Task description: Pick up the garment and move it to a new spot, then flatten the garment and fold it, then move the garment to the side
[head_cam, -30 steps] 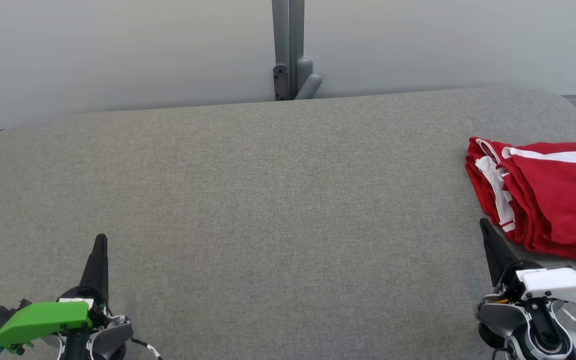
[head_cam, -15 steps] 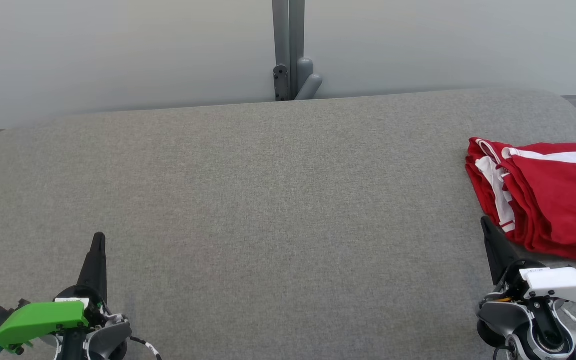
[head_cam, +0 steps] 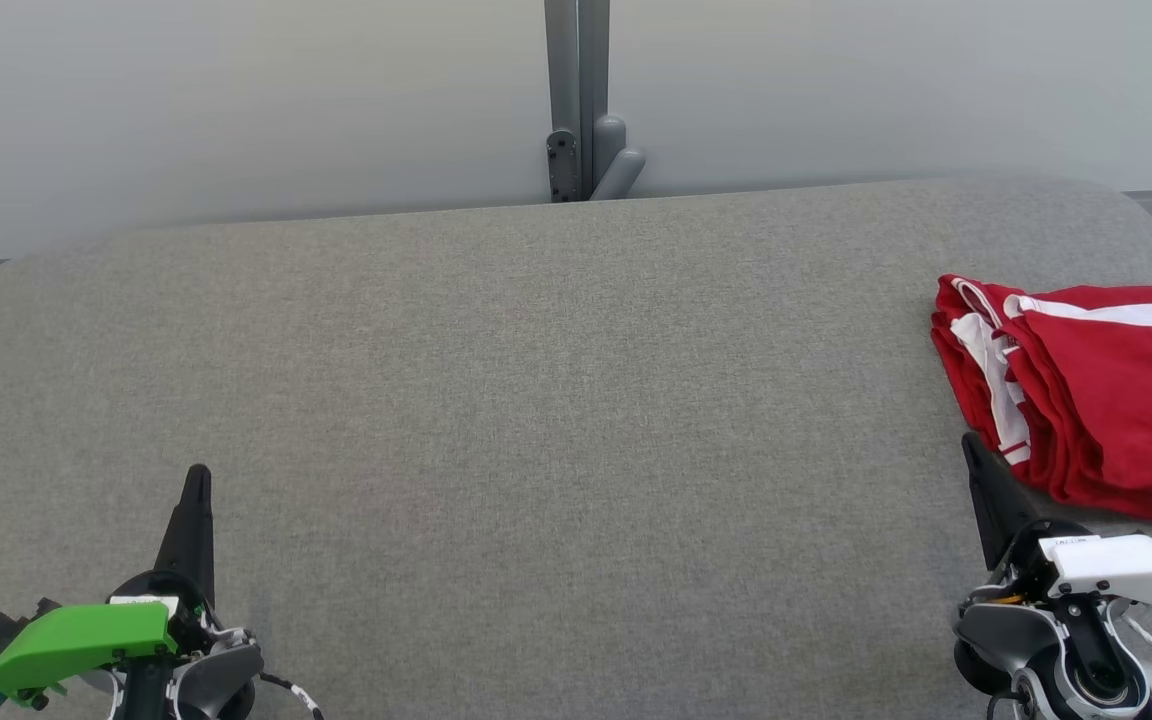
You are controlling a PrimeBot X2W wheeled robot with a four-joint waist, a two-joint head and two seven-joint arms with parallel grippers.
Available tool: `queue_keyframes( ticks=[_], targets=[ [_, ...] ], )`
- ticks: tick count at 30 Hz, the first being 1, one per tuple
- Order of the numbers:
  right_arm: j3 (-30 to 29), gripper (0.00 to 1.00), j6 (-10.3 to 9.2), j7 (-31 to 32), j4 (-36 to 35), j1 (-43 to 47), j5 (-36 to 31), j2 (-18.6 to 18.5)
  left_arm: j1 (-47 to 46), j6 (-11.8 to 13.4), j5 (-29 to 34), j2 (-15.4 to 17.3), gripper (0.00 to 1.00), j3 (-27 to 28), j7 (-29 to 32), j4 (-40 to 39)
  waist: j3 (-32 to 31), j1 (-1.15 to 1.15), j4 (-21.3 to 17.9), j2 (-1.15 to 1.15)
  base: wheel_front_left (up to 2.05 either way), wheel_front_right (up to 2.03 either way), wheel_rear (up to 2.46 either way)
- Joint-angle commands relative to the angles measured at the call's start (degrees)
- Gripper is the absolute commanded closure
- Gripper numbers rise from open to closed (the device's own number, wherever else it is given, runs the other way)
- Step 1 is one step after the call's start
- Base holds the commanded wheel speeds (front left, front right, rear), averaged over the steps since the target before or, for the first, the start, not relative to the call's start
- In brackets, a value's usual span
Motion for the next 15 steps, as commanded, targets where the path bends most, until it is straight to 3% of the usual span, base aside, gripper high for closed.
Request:
queue_keyframes(
  ticks=[1, 15],
  targets=[
    [-0.1, 1.00, 0.02, 0.2, -0.3, -0.2, 0.4, -0.3, -0.7, -0.4, -0.1, 0.4, 1.00, 0.0, 0.2, 0.0, 0.0, 0.00, 0.0, 0.36, 0.00, 0.00, 0.00],
    [-0.1, 1.00, 0.02, 0.2, -0.3, -0.2, 0.4, -0.3, -0.7, -0.4, -0.1, 0.4, 1.00, 0.0, 0.2, -0.1, 0.0, 0.00, 0.0, 0.36, 0.00, 0.00, 0.00]
  ],
)
